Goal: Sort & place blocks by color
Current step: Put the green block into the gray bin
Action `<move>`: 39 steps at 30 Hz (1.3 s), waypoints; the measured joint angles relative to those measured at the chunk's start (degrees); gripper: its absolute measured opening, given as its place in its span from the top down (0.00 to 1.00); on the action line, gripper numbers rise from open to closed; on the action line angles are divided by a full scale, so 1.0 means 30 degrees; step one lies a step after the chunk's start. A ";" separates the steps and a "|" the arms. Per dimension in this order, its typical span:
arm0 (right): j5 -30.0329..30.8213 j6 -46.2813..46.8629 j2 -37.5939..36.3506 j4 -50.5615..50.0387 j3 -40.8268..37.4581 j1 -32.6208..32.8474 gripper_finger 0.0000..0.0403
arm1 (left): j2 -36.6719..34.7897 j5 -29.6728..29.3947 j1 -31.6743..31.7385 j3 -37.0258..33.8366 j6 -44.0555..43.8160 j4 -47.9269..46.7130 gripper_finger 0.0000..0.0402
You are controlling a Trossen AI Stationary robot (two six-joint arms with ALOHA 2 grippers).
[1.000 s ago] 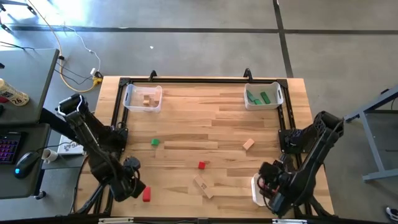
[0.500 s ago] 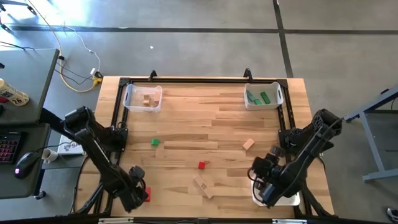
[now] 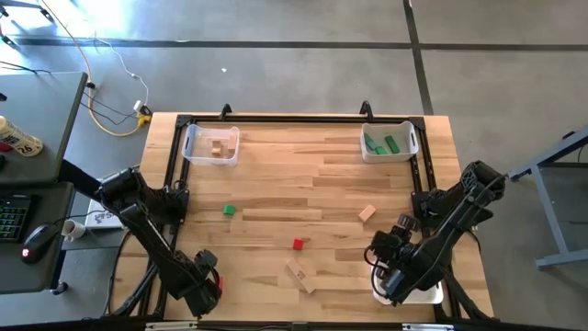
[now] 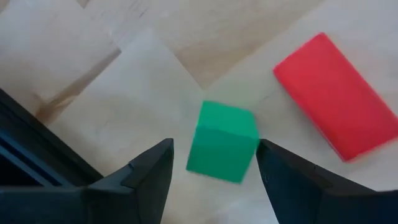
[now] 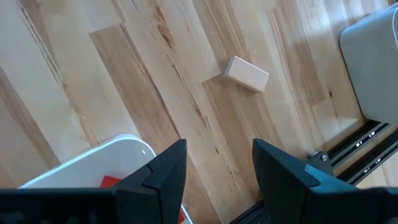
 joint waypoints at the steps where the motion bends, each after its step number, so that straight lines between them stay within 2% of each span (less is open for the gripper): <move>1: -0.0007 0.0000 0.0000 -0.0003 0.0000 0.0000 0.58 | 0.0148 0.0010 0.0048 0.0000 0.0084 0.0003 0.46; 5: -0.0015 0.0000 0.0000 -0.0007 0.0000 0.0000 0.58 | 0.0500 0.0445 0.0122 0.0000 0.0722 0.0098 0.51; 12: -0.0050 0.0007 0.0000 0.0007 0.0000 0.0000 0.58 | 0.0683 0.0521 0.0230 0.0022 0.1191 0.0767 0.75; 16: 0.0509 -0.0050 0.0000 0.0054 0.0000 0.0000 0.58 | 0.0452 0.0110 0.0542 -0.0006 0.1249 0.1025 0.75; 24: 0.2886 -0.0836 0.0007 0.0248 0.1011 -0.0520 0.58 | -0.1961 -0.2825 0.2651 0.0000 0.3235 0.1416 0.75; 33: 0.5029 -0.3497 0.0007 0.0850 0.2753 -0.2141 0.58 | -0.6102 -0.6779 0.6438 0.0000 0.8136 0.1505 0.75; 39: 0.5835 -0.5786 0.0007 0.1433 0.4084 -0.3500 0.58 | -0.8323 -0.7211 0.9414 0.0000 1.2308 0.2471 0.75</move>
